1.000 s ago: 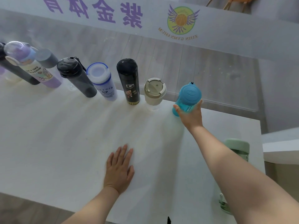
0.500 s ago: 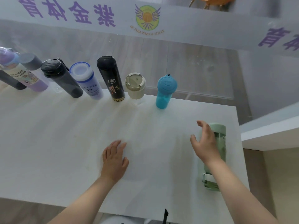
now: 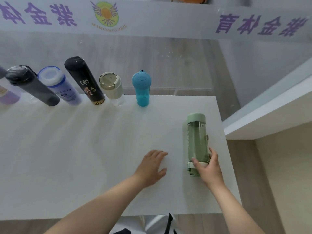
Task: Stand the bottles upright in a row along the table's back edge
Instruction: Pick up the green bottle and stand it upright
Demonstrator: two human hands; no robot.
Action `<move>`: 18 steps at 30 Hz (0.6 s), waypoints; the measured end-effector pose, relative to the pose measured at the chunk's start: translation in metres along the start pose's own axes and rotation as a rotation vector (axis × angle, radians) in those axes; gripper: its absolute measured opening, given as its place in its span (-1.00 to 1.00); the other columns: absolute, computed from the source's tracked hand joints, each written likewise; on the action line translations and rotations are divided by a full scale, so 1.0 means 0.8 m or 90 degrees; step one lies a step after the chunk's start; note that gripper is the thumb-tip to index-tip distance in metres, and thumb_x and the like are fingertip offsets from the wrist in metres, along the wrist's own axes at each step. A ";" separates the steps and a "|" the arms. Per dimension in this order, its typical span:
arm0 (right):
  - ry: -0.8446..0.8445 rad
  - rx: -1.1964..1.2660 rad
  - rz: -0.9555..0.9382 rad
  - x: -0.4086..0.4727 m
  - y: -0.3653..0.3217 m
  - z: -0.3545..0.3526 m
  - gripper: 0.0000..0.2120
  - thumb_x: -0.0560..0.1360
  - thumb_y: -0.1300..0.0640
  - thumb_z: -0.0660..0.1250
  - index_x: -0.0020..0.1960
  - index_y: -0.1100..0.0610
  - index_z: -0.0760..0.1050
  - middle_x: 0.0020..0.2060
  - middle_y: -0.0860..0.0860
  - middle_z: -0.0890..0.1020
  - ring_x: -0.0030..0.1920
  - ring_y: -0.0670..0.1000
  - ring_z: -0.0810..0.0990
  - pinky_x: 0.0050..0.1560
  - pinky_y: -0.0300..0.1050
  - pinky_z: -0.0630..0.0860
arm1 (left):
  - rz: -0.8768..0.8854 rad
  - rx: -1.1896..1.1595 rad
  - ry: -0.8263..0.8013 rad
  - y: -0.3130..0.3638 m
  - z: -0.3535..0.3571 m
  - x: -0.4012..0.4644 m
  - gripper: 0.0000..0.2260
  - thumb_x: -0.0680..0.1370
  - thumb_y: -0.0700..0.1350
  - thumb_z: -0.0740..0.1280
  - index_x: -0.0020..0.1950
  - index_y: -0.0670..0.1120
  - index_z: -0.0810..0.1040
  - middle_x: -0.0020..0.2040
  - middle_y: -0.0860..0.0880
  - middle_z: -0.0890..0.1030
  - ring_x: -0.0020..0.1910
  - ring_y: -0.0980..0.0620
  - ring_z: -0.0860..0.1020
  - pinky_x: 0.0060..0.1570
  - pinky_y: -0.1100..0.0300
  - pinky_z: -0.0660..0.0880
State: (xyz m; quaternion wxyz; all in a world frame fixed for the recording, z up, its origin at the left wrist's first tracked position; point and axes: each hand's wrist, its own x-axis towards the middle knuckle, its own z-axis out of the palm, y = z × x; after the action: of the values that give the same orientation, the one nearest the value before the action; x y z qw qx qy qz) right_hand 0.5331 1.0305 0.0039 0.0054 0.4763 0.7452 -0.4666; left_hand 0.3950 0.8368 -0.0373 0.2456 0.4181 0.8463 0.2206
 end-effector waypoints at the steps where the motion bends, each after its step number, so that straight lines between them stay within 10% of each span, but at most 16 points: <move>1: -0.001 0.001 0.006 0.000 0.002 0.002 -0.15 0.41 -0.08 0.48 0.51 0.03 0.06 0.36 0.07 0.43 0.26 0.08 0.49 0.23 0.01 0.48 | 0.012 -0.023 -0.039 0.014 0.002 0.005 -0.45 0.52 0.09 0.27 0.47 -0.03 0.26 0.43 -0.03 0.36 0.43 -0.06 0.25 0.44 0.17 0.10; 7: -0.017 0.090 0.032 -0.004 -0.015 0.006 -0.23 0.45 -0.02 0.46 0.51 0.02 0.10 0.20 0.03 0.52 0.11 0.02 0.57 0.00 -0.13 0.47 | -0.008 -0.207 -0.186 0.076 0.011 0.017 -0.14 0.43 0.12 0.45 0.55 0.12 -0.03 0.53 0.03 0.15 0.48 0.05 0.20 0.44 0.15 0.19; 13: -0.057 0.266 0.082 -0.011 -0.042 -0.011 -0.49 0.50 -0.11 0.36 0.37 -0.03 0.28 0.07 0.03 0.61 0.01 0.05 0.66 0.08 0.11 0.60 | 0.030 -0.334 -0.059 0.096 -0.002 0.017 -0.24 0.47 -0.03 0.44 0.51 0.22 0.06 0.48 0.03 0.20 0.30 0.09 0.43 0.32 0.08 0.41; 18: -0.096 0.243 0.070 -0.022 -0.063 -0.034 -0.49 0.41 -0.31 0.31 0.21 -0.01 0.51 -0.02 0.03 0.70 -0.04 0.04 0.70 0.03 0.13 0.63 | 0.093 -0.259 0.045 0.114 -0.041 0.013 -0.35 0.45 0.08 0.43 0.47 0.20 0.22 0.54 0.20 0.10 0.44 0.19 0.22 0.38 0.22 0.24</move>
State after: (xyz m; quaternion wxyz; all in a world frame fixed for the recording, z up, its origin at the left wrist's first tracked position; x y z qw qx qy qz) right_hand 0.5185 1.0319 0.0619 -0.0037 0.4724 0.6136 -0.6327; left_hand 0.4246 0.8899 0.0386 0.2787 0.4122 0.7599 0.4183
